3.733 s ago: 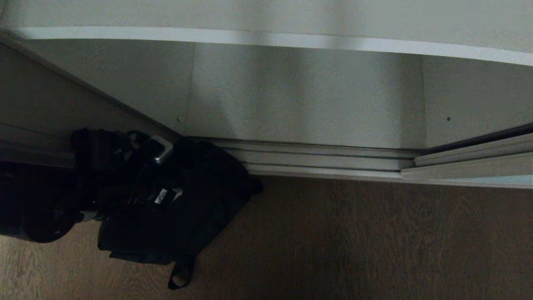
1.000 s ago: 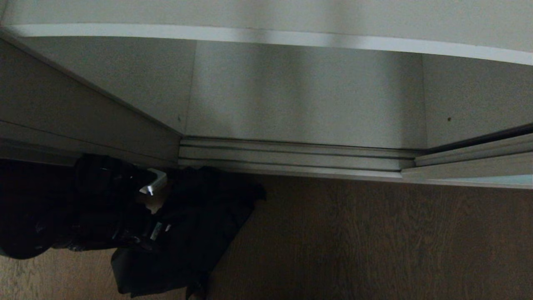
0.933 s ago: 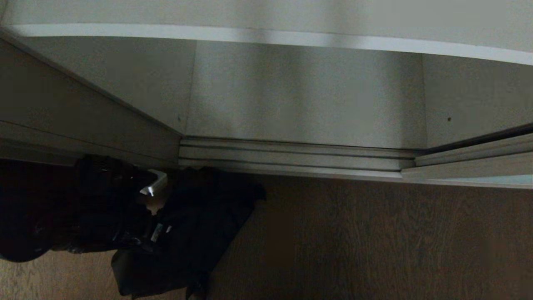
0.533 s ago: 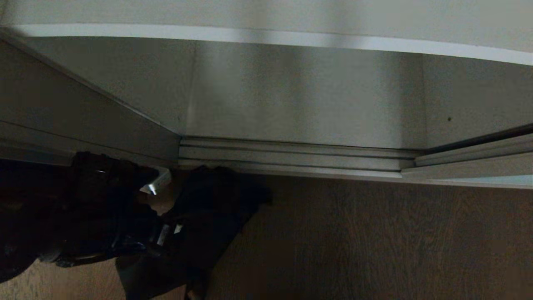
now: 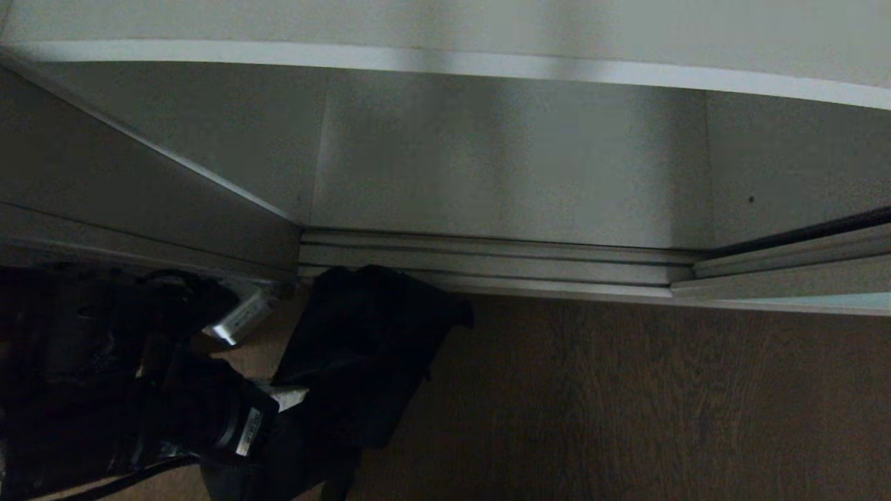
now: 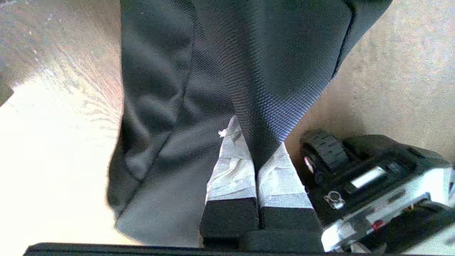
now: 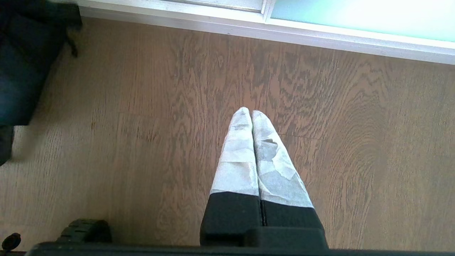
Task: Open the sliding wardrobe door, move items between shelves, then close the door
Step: Place the bag on the higher shelf
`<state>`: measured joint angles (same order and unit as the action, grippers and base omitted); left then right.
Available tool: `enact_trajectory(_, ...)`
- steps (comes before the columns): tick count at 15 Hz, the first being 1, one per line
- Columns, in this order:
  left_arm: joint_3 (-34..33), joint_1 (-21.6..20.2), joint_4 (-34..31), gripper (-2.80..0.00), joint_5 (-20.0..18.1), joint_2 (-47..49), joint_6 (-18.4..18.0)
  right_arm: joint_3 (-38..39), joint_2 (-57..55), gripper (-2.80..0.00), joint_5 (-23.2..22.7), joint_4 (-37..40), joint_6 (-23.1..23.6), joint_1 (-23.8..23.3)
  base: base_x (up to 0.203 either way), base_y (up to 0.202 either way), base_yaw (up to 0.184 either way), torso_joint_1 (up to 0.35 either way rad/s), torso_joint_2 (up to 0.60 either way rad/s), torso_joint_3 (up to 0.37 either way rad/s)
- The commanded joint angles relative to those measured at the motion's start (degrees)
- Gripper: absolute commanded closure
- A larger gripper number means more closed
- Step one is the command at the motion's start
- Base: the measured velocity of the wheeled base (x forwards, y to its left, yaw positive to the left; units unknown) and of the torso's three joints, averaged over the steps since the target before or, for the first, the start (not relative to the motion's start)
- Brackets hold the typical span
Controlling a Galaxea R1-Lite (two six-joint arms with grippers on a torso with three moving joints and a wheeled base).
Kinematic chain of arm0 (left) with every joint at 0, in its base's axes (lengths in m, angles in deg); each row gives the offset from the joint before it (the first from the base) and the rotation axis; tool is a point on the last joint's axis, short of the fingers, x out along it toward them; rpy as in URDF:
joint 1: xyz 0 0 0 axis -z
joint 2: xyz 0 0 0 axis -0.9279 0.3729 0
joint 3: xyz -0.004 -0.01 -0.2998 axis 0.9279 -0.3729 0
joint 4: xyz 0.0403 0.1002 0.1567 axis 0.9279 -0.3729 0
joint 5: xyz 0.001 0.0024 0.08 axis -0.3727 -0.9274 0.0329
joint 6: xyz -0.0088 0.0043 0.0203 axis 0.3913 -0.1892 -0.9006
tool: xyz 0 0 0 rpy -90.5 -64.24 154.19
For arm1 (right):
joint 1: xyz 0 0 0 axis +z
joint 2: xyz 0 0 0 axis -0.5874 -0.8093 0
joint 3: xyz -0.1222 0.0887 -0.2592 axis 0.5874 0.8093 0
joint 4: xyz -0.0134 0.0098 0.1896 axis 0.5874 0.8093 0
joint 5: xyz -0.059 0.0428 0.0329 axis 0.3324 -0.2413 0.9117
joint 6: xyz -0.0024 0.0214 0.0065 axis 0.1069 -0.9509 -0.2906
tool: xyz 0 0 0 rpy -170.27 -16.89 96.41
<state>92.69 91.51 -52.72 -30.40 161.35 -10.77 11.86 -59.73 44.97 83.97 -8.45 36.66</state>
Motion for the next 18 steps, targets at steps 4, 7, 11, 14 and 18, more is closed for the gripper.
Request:
enact_trajectory(4, -1.1, 1.3, -4.0, 0.00, -0.2, -9.0, 0.2, 0.0, 0.0, 0.00, 0.0, 0.0, 0.0, 0.0, 0.000, 0.000, 0.000, 0.000, 0.00, 0.000)
enact_trajectory(7, 0.4, 1.2, -4.5, 0.00, 0.0, -11.7, 0.6, 0.0, 0.0, 0.00, 0.0, 0.0, 0.0, 0.0, 0.000, 0.000, 0.000, 0.000, 0.00, 0.000)
enact_trajectory(11, 1.3, 1.2, -7.7, 0.00, -0.1, -14.9, 0.6, 0.0, 0.0, 0.00, 0.0, 0.0, 0.0, 0.0, 0.000, 0.000, 0.000, 0.000, 0.00, 0.000)
enact_trajectory(14, 3.6, 1.1, -9.6, 0.00, -0.2, -15.0, 2.8, 0.0, 0.0, 0.00, 0.0, 0.0, 0.0, 0.0, 0.000, 0.000, 0.000, 0.000, 0.00, 0.000)
enact_trajectory(18, 4.4, 0.8, -9.6, 0.00, 1.1, -15.6, 3.7, 0.0, 0.0, 0.00, 0.0, 0.0, 0.0, 0.0, 0.000, 0.000, 0.000, 0.000, 0.00, 0.000)
